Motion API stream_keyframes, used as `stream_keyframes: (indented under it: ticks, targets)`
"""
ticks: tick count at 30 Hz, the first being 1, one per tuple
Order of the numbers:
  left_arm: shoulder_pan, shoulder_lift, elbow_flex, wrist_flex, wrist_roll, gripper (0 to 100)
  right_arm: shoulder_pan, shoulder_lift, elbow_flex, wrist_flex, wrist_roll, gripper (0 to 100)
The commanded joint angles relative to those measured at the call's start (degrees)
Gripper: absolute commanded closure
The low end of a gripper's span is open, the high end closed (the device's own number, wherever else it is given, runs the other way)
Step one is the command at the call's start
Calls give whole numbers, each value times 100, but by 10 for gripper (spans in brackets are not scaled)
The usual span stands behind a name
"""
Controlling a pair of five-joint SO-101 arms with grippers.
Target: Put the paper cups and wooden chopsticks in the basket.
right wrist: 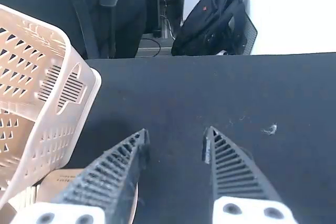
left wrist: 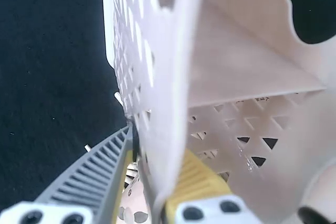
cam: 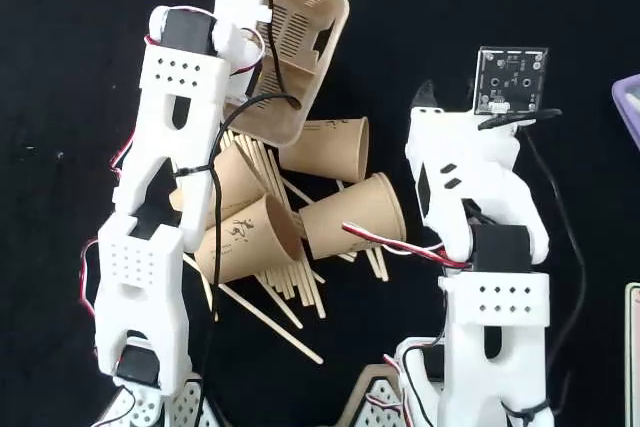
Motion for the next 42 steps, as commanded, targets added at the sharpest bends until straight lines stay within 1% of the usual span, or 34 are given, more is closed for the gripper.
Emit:
stream_keyframes:
  ticks: [1,4,7,8,10,12,14,17,21,24,29,32,35,38,40,42]
  targets:
    - [110,-229,-365,62,0,970,70,-40,198,44,-62,821]
    - [13,-299,-488,62,325,970,149,-40,453,35,-53,822]
    - [-101,-343,-620,62,396,970,563,-40,532,0,-62,823]
    - [-154,-343,-646,62,404,970,756,-40,532,0,-167,823]
    - [-224,-343,-673,62,404,970,1108,-40,532,0,-695,823]
    - [-259,-343,-629,62,396,970,1284,-40,541,0,-1152,822]
    - [-242,-290,-611,62,378,970,1266,-40,523,0,-1213,822]
    - [-84,-281,-409,62,-44,970,967,-31,374,-132,-1108,822]
    - [374,-352,31,62,-563,970,545,-13,101,-202,-510,822]
    - [664,-352,127,62,-642,970,404,-31,-31,-149,-360,821]
    - [919,-352,154,70,-642,970,369,-31,-13,-149,-413,821]
    - [989,-352,163,70,-642,970,-79,-4,-22,-299,-396,821]
    - [989,-352,163,70,-642,970,-396,-22,-66,-712,-369,815]
    - [989,-352,312,79,-651,970,-589,66,-13,-1116,-369,740]
    - [989,-404,497,79,-782,970,-747,207,13,-1354,-369,683]
    - [998,-492,743,70,-976,970,-818,391,-13,-1591,-404,667]
